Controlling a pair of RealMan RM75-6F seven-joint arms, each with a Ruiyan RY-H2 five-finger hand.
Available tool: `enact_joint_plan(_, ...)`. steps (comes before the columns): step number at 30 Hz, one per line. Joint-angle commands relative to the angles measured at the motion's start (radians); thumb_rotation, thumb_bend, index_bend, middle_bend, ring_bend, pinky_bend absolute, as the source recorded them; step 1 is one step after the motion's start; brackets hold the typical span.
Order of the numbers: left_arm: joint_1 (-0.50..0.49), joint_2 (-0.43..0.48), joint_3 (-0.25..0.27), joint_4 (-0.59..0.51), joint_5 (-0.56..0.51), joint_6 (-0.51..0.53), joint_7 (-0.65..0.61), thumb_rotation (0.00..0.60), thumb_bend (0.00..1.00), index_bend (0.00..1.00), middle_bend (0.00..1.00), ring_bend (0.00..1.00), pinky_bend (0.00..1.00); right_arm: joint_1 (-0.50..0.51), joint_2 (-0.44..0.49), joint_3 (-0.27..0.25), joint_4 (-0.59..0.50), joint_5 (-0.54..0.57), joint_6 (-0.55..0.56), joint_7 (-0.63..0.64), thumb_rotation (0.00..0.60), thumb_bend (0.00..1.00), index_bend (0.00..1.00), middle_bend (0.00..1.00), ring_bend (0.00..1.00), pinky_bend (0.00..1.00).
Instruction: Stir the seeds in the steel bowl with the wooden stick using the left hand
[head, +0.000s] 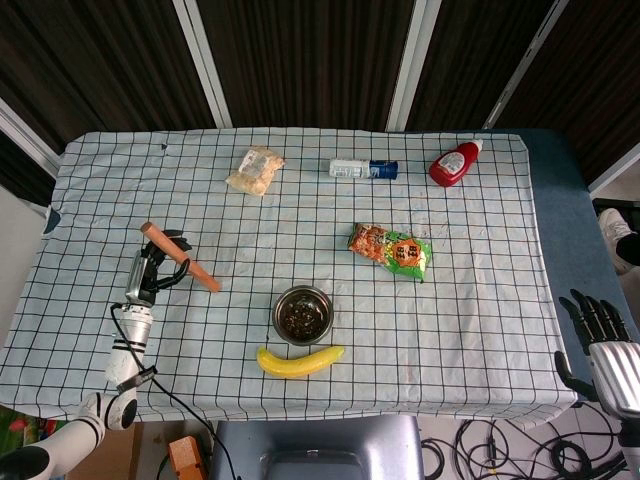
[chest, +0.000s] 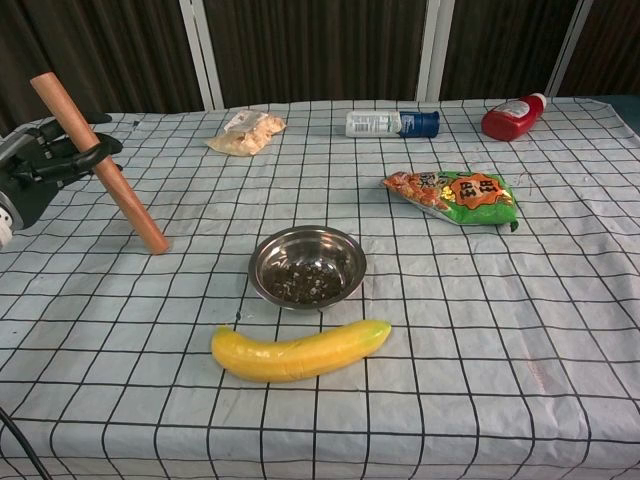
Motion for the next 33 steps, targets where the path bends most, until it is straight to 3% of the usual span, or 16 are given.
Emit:
enact_joint_plan(1, 0.004, 0.036, -0.006, -0.070, -0.015, -0.040, -0.052, 0.600, 0.31, 0.36, 0.50, 0.30, 0.34, 0.000, 0.000, 0.000, -0.001, 0.000, 0.000, -0.002, 0.600, 0.45, 0.00, 0.00, 0.00, 0.00)
enact_joint_plan(5, 0.005, 0.111, -0.013, -0.197, -0.039, -0.124, -0.101, 0.600, 0.31, 0.39, 0.52, 0.29, 0.35, 0.000, -0.001, 0.000, -0.001, -0.002, 0.000, -0.003, 0.600, 0.45, 0.00, 0.00, 0.00, 0.00)
enact_joint_plan(11, 0.002, 0.177, -0.043, -0.329, -0.091, -0.195, -0.052, 0.600, 0.31, 0.45, 0.57, 0.32, 0.46, 0.000, 0.000, 0.000, -0.001, -0.003, 0.001, 0.000, 0.600, 0.45, 0.00, 0.00, 0.00, 0.00)
enact_joint_plan(16, -0.005, 0.213, -0.059, -0.391, -0.119, -0.257, -0.038, 0.600, 0.31, 0.54, 0.67, 0.46, 0.61, 0.000, 0.000, 0.000, 0.000, -0.002, 0.002, 0.001, 0.600, 0.45, 0.00, 0.00, 0.00, 0.00)
enact_joint_plan(21, -0.007, 0.227, -0.074, -0.422, -0.137, -0.280, -0.015, 0.600, 0.30, 0.63, 0.77, 0.55, 0.74, -0.002, 0.001, 0.000, 0.000, -0.003, 0.006, 0.003, 0.600, 0.45, 0.00, 0.00, 0.00, 0.00)
enact_joint_plan(33, -0.001, 0.223, -0.086, -0.444, -0.133, -0.282, 0.018, 0.600, 0.28, 0.81, 0.98, 0.75, 0.91, -0.002, 0.002, 0.000, 0.000, -0.006, 0.007, 0.008, 0.600, 0.45, 0.00, 0.00, 0.00, 0.00)
